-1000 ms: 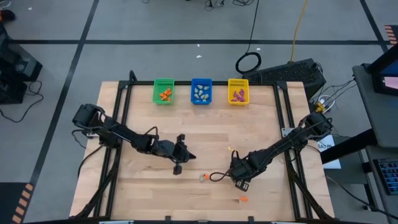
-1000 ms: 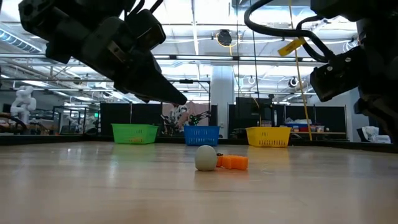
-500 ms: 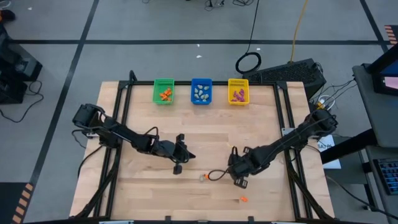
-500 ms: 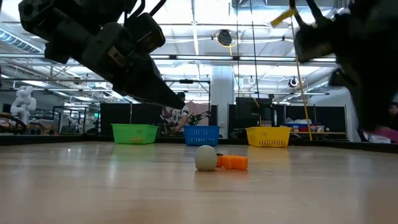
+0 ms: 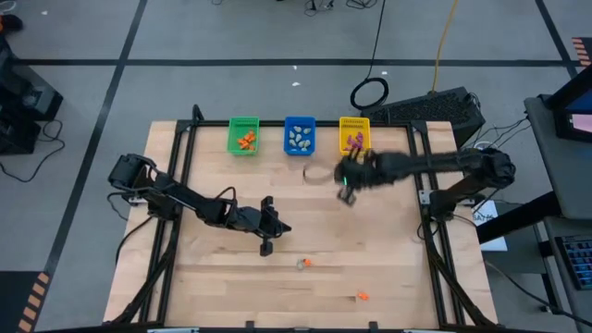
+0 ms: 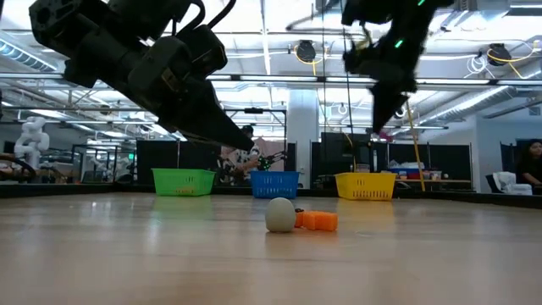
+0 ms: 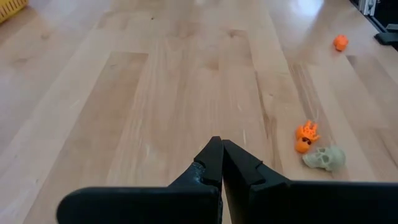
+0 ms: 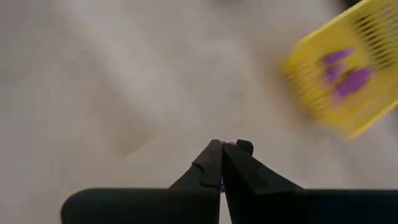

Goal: Sort Halloween decoration
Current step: Put the purple skeleton toy into the yellow bin, then put the orange skeleton toy into the green bin

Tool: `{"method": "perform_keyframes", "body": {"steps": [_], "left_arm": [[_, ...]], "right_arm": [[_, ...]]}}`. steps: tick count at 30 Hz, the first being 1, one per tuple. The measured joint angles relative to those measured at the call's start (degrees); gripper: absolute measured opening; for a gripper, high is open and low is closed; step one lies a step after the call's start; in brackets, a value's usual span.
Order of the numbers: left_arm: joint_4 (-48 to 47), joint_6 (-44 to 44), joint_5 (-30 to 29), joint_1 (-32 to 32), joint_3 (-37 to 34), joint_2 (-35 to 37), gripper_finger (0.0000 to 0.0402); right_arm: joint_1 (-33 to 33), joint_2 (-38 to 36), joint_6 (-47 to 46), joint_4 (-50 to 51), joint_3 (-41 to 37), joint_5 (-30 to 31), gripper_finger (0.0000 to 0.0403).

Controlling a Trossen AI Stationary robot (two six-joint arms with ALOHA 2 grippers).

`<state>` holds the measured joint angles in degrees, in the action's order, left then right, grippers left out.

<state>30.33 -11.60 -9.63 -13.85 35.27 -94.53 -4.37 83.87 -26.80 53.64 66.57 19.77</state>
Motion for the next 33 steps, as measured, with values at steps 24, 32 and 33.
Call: {"method": "perform_keyframes", "body": {"steps": [24, 32, 33], "left_arm": [[-0.4, -1.6, 1.7, 0.0, 0.0, 0.0, 0.0008], [-5.9, 0.3, 3.3, 0.0, 4.0, 0.0, 0.0008], [-7.2, 1.0, 3.7, 0.0, 5.0, 0.0, 0.0008]], "right_arm": [[-37.6, 16.6, 29.1, -24.7, 0.0, -11.0, 0.0001], [-37.5, 15.3, 29.1, -24.7, 0.0, -11.0, 0.0080], [-37.4, 14.5, 29.2, -24.6, 0.0, -11.0, 0.0092]]}}
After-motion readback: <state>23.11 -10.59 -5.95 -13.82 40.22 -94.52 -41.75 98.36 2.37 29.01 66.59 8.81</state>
